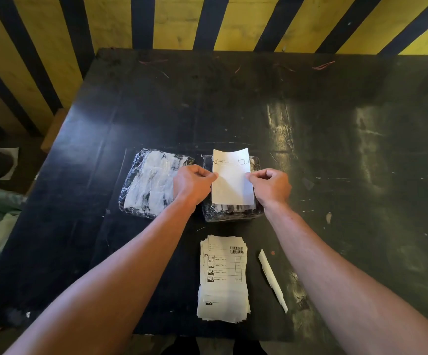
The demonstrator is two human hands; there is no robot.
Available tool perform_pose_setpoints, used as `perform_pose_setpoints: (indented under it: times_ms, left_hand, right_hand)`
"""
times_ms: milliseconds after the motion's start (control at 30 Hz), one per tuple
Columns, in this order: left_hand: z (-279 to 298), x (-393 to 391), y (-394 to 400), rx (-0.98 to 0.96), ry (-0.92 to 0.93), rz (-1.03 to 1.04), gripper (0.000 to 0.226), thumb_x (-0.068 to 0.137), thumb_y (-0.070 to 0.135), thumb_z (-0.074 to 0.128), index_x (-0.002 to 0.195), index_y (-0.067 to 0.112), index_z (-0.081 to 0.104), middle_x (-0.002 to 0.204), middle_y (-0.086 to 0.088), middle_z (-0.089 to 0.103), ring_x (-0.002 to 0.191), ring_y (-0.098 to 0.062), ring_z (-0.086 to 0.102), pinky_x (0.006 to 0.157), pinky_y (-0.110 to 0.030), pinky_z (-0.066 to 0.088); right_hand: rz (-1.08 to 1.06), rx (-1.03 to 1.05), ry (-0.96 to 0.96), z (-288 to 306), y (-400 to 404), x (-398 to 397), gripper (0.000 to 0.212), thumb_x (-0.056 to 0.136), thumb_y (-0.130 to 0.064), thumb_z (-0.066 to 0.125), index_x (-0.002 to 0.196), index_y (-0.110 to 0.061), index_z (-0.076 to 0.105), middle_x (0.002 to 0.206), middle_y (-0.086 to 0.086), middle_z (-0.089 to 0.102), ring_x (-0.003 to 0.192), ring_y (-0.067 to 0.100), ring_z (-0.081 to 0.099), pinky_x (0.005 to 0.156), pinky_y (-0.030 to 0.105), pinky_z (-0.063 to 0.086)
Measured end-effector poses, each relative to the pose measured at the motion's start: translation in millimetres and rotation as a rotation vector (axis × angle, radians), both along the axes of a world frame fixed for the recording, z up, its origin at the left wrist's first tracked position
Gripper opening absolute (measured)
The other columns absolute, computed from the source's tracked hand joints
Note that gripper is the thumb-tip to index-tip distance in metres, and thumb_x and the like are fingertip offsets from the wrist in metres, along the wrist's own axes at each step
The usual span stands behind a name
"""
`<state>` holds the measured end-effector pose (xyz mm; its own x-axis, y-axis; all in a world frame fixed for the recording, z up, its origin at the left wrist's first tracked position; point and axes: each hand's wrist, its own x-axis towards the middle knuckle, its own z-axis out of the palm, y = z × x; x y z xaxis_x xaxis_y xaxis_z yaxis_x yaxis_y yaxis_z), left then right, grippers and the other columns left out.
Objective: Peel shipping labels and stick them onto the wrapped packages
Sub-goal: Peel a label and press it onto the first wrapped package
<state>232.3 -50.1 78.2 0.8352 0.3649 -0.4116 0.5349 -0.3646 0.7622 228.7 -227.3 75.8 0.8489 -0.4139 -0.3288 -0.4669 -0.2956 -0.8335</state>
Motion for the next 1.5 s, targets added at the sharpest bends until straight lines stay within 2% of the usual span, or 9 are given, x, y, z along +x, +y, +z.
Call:
perform_pose_setpoints:
  times_ms: [467,633,733,833,900,967,1033,1133,1500]
  left_hand:
    - [-9.8,-2.0,0.8,0.09,-0.009,-0.034,0.02,0.089,0.035,0.084,0.078,0.026,0.07,0.082,0.007,0.075,0.08,-0.015,0.076,0.08,-0.042,0.067]
    - [-10.4,-2.1,-0.6,0.188,-0.036,-0.059,0.025,0.086,0.04,0.085,0.086,0.026,0.064,0.088,0.005,0.072,0.081,-0.016,0.074,0.076,-0.04,0.065]
    - [-7.8,-7.6,-0.8,0.311,-0.106,-0.159,0.025,0.09,0.033,0.081,0.092,0.021,0.06,0.088,0.004,0.067,0.081,-0.017,0.066,0.07,-0.033,0.058]
    - [-13.0,-24.2,-0.6,0.547,-0.375,-0.491,0.016,0.095,0.027,0.073,0.107,0.019,0.065,0.111,0.002,0.064,0.1,-0.017,0.059,0.084,-0.03,0.052]
    - [-26.9,-35.9,1.4,0.617,-0.476,-0.691,0.034,0.099,0.026,0.065,0.132,0.018,0.064,0.141,-0.004,0.06,0.129,-0.022,0.055,0.107,-0.04,0.05]
    - [-40.7,-45.7,4.3,0.599,-0.448,-0.819,0.054,0.107,0.031,0.049,0.16,0.019,0.041,0.17,-0.007,0.035,0.159,-0.024,0.027,0.128,-0.045,0.03]
    - [-48.1,-53.4,6.8,0.581,-0.403,-0.898,0.061,0.113,0.038,0.029,0.169,0.021,0.01,0.177,-0.002,0.003,0.164,-0.015,-0.004,0.134,-0.042,0.011]
    - [-53.4,-59.6,7.1,0.566,-0.339,-0.926,0.062,0.114,0.042,0.019,0.168,0.023,-0.006,0.176,0.002,-0.016,0.16,-0.009,-0.021,0.134,-0.042,0.004]
    - [-57.1,-61.7,5.2,0.53,-0.37,-0.862,0.062,0.115,0.04,0.025,0.169,0.021,0.0,0.176,0.003,-0.012,0.161,-0.009,-0.018,0.134,-0.042,0.011]
  right_hand:
    - [0.089,-0.18,-0.007,-13.5,0.9,0.0,0.022,0.083,-0.028,0.083,0.065,-0.026,0.07,0.069,-0.018,0.07,0.073,0.008,0.069,0.093,0.056,0.057]
    - [0.168,-0.276,-0.054,-16.2,-1.7,2.6,0.014,0.083,-0.027,0.082,0.077,-0.023,0.069,0.079,-0.006,0.075,0.067,0.008,0.066,0.065,0.03,0.055]
    - [0.159,-0.335,-0.075,-20.0,-6.9,2.4,0.038,0.077,-0.037,0.087,0.093,-0.019,0.057,0.086,-0.003,0.067,0.07,0.016,0.063,0.055,0.027,0.043]
    - [0.305,-0.565,-0.273,-23.6,-14.7,-5.1,0.033,0.083,-0.035,0.08,0.101,-0.019,0.057,0.1,-0.001,0.061,0.086,0.021,0.062,0.074,0.038,0.053]
    - [0.537,-0.713,-0.461,-24.6,-13.7,-15.2,0.032,0.093,-0.036,0.064,0.118,-0.017,0.064,0.118,0.003,0.064,0.107,0.023,0.063,0.093,0.042,0.049]
    - [0.818,-0.741,-0.438,-27.7,-8.2,-22.5,0.054,0.101,-0.043,0.042,0.144,-0.016,0.056,0.15,0.006,0.057,0.14,0.023,0.052,0.115,0.046,0.036]
    - [0.993,-0.744,-0.291,-30.6,-2.3,-22.1,0.068,0.103,-0.049,0.022,0.163,-0.018,0.031,0.173,0.002,0.027,0.161,0.019,0.02,0.13,0.054,0.013]
    - [1.028,-0.759,-0.164,-29.1,5.3,-0.8,0.069,0.105,-0.048,0.012,0.168,-0.022,0.01,0.177,-0.005,0.001,0.163,0.013,-0.003,0.13,0.057,-0.006]
    - [1.005,-0.881,0.095,-13.8,-28.3,54.5,0.07,0.108,-0.052,0.02,0.169,-0.019,0.005,0.177,-0.003,0.001,0.163,0.018,0.004,0.126,0.061,-0.012]
